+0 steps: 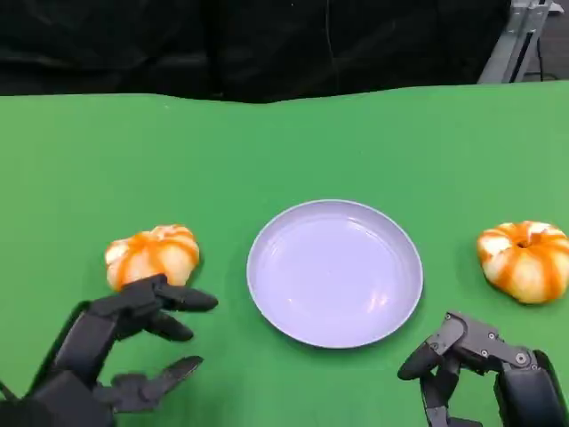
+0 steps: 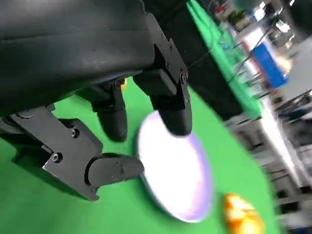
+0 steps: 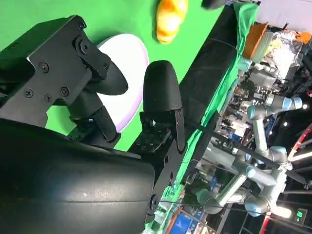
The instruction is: Grasp the bread from the table and place it into the plate.
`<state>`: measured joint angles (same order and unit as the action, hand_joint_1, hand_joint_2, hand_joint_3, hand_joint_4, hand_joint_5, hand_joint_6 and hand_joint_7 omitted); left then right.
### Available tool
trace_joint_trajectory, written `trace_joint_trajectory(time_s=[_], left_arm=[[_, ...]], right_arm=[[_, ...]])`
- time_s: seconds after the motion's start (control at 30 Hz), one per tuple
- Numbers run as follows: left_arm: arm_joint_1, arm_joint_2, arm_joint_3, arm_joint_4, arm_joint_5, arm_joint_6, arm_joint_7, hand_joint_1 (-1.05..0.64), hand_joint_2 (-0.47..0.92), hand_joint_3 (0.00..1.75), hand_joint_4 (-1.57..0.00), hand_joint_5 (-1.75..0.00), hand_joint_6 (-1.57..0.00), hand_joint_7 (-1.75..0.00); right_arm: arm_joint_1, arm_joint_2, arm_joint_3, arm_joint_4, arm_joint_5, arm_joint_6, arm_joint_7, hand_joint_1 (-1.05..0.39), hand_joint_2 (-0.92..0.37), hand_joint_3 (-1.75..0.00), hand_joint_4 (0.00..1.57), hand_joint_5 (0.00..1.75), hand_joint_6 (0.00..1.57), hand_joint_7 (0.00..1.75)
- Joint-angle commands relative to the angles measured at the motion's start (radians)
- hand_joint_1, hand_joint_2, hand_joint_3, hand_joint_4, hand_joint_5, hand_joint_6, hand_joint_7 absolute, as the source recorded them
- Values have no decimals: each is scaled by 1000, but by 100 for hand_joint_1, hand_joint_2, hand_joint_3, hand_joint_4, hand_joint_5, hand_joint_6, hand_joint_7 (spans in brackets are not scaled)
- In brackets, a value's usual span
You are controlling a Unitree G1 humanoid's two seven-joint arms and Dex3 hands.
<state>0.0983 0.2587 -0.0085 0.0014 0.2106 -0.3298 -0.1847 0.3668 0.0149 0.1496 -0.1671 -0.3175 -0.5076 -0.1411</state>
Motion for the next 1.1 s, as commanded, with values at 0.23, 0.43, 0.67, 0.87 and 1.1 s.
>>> trace_joint_trajectory(time_s=[0.23, 0.43, 0.67, 0.87, 1.1], left_arm=[[-157, 160, -58, -42, 400, 199, 62, -39, 92, 5, -29, -47, -46, -2], [-287, 163, -152, 80, 578, 268, 135, -46, 91, 1, -21, -35, -41, 0], [-421, 125, -269, 254, 677, 374, 156, -51, 91, 1, -16, -32, -34, 0], [-507, 80, -351, 394, 714, 459, 151, -53, 91, 0, -16, -31, -33, 0], [-640, 3, -421, 682, 680, 494, 184, -48, 90, 0, -20, -31, -36, -1]], right_arm=[[-14, 0, 0, 17, 4, 5, -15, 8, -32, -138, 89, 173, 82, 133], [-14, -2, 2, 21, 0, -1, -22, 8, -31, -139, 90, 172, 83, 133], [-11, -5, 6, 21, -1, -5, -25, 7, -32, -138, 89, 172, 82, 133], [-1, -3, 10, 13, 3, 0, -24, 7, -32, -137, 88, 173, 82, 134], [1, -4, 12, 7, 9, 5, -21, 7, -33, -136, 87, 174, 82, 134]])
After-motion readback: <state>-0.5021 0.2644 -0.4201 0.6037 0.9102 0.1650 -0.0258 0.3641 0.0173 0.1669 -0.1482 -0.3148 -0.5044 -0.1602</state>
